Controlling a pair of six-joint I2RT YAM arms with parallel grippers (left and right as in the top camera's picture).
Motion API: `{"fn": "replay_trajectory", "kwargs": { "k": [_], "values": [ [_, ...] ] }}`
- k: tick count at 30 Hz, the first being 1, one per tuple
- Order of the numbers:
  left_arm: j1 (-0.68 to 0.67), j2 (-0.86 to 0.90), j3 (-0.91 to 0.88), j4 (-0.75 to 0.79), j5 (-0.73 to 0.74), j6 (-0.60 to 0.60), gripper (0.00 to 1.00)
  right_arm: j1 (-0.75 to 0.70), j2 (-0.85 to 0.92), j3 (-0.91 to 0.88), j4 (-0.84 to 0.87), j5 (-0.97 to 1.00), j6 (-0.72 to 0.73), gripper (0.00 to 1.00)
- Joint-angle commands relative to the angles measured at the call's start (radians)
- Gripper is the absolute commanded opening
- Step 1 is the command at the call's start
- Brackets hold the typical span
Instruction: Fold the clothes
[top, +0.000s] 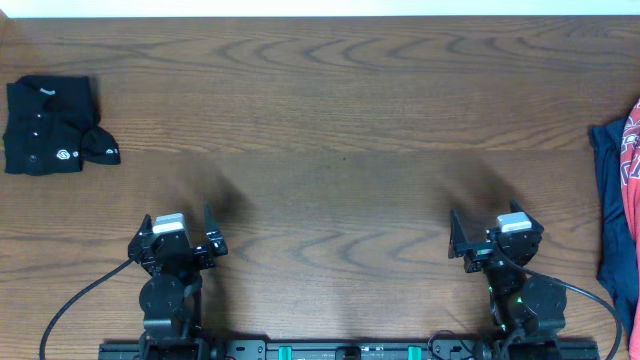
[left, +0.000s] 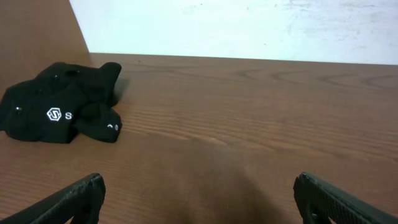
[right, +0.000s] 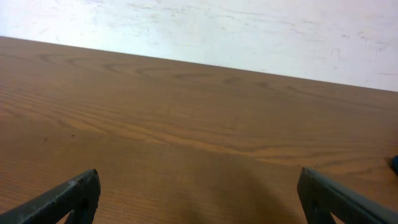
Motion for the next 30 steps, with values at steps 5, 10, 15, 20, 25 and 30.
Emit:
{"fn": "replay_trajectory", "kwargs": {
  "k": [5, 10, 15, 20, 25, 30],
  "values": [
    [-0.003, -0.006, -0.027, -0.006, -0.014, 0.006, 0.98, 0.016, -0.008, -0.006, 0.003, -0.004, -0.013, 0.99],
    [-0.003, -0.006, -0.027, -0.003, -0.014, 0.006, 0.98, 0.016, -0.008, -0.006, 0.003, -0.003, -0.013, 0.99],
    [-0.003, -0.006, -0.027, -0.003, -0.014, 0.006, 0.98, 0.016, -0.008, -0.006, 0.001, -0.025, 0.322, 0.99],
    [-0.003, -0.006, -0.027, -0.003, -0.014, 0.006, 0.98, 0.016, -0.004, -0.005, 0.012, -0.143, 0.595, 0.99],
    [-0.003, -0.006, -0.027, 0.014, 0.060, -0.006, 0.98, 0.016, 0.042, 0.008, -0.020, -0.319, 0.485, 0.99],
    [-0.003, -0.006, -0.022, 0.089, 0.199, -0.019, 0.98, 0.016, 0.179, 0.115, -0.117, -0.317, 0.429, 0.99]
  ]
}}
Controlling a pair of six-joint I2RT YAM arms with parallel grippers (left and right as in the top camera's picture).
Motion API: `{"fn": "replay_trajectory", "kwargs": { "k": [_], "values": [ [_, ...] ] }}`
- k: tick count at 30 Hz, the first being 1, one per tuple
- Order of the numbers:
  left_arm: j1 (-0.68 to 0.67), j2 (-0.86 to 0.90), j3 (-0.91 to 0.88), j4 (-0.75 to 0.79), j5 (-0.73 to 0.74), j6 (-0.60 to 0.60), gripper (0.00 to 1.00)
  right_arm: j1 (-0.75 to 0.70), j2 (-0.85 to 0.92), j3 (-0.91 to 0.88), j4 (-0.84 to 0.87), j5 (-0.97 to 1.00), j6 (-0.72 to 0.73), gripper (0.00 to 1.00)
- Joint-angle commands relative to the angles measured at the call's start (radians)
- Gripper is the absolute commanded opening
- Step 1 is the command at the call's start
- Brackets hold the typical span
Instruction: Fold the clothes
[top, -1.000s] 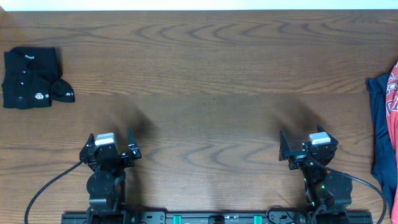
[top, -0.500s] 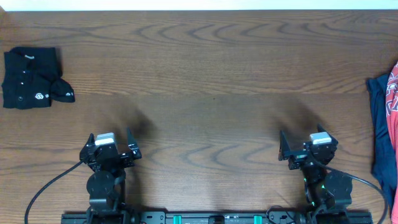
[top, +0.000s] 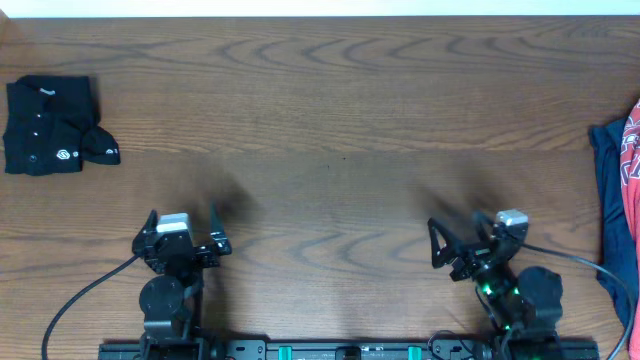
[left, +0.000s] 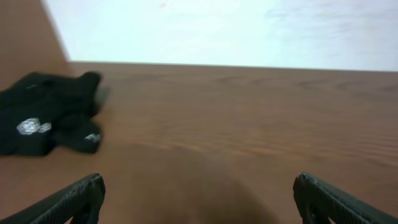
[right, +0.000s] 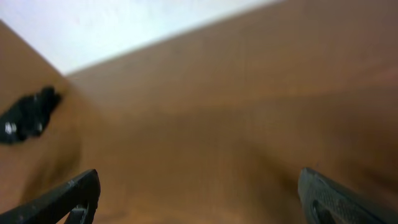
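A folded black shirt (top: 48, 127) with a small white logo lies at the table's far left; the left wrist view has it at the left (left: 43, 121), and it shows small in the blurred right wrist view (right: 28, 115). A pile of unfolded clothes, dark blue and red (top: 618, 200), lies at the right edge. My left gripper (top: 181, 224) stands open near the front left, nothing between its fingers. My right gripper (top: 456, 236) stands open near the front right, turned toward the left, also holding nothing.
The wooden table (top: 340, 120) runs to a pale wall at the back. Both arm bases and a black cable (top: 70, 305) sit along the front edge.
My right gripper has swung to face left, so its view now takes in the black shirt. My left gripper has turned slightly right. Both stay open and the clothes lie as before.
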Motion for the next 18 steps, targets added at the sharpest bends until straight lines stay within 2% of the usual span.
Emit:
{"fn": "replay_trajectory", "kwargs": {
  "k": [1, 8, 14, 18],
  "values": [
    [-0.003, -0.006, 0.004, 0.030, 0.112, -0.031, 0.98, 0.016, 0.115, 0.122, -0.040, -0.048, -0.068, 0.99],
    [-0.003, 0.086, 0.119, -0.005, 0.121, -0.069, 0.98, 0.016, 0.539, 0.530, -0.259, 0.031, -0.230, 0.99],
    [-0.003, 0.367, 0.307, -0.088, 0.169, -0.069, 0.98, 0.019, 0.961, 0.940, -0.581, 0.027, -0.280, 0.99],
    [-0.003, 0.591, 0.483, -0.178, 0.256, -0.069, 0.98, 0.043, 1.167, 1.109, -0.743, 0.027, -0.290, 0.99]
  ]
}}
